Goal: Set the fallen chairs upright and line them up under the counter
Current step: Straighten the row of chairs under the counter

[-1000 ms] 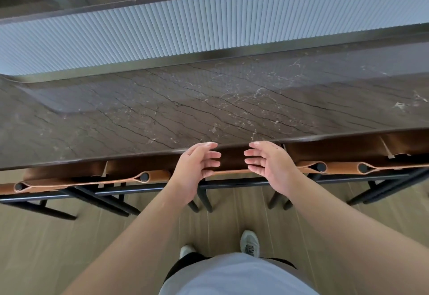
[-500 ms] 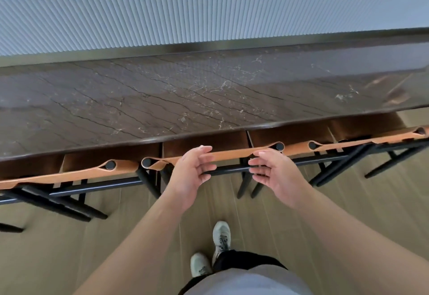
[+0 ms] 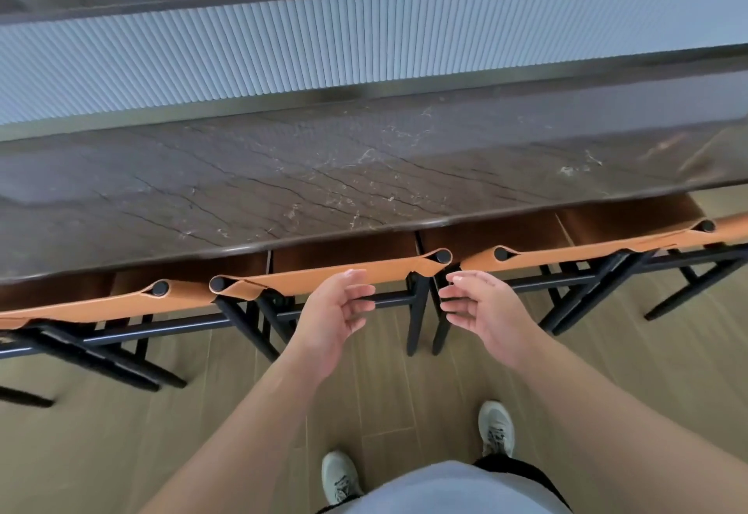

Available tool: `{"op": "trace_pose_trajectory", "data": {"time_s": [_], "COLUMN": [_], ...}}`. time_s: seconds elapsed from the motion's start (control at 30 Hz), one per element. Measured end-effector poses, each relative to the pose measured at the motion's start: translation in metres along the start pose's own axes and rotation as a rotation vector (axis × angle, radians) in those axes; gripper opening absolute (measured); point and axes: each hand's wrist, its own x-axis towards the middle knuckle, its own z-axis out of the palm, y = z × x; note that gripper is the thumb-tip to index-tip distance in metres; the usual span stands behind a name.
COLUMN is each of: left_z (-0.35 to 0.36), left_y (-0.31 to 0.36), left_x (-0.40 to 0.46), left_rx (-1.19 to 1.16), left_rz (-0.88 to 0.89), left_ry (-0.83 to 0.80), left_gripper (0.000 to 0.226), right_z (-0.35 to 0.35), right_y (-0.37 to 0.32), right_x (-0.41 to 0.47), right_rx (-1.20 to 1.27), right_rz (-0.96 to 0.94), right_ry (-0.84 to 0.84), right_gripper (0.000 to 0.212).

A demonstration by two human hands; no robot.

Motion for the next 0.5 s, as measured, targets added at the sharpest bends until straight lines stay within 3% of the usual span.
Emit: {"op": "trace_pose_trajectory", "data": {"time_s": [0.33, 0.5], "left_z": [0.164, 0.191], "left_y": [-0.032, -0.042], "left_x": [0.029, 0.027], "left_rx": [0.063, 0.160], "left_rz": [0.026, 0.107], "left_ry": [0.067, 0.076], "left_gripper": [0.022, 0.018], "right_z": [-0.148, -0.169], "right_y": [-0.054, -0.069], "right_x": [0.060, 0.078], "right_rx": [-0.101, -0.244], "right_rz": [0.023, 0.001], "right_ry": [-0.053, -0.111], "right_gripper": [0.012, 0.009]}}
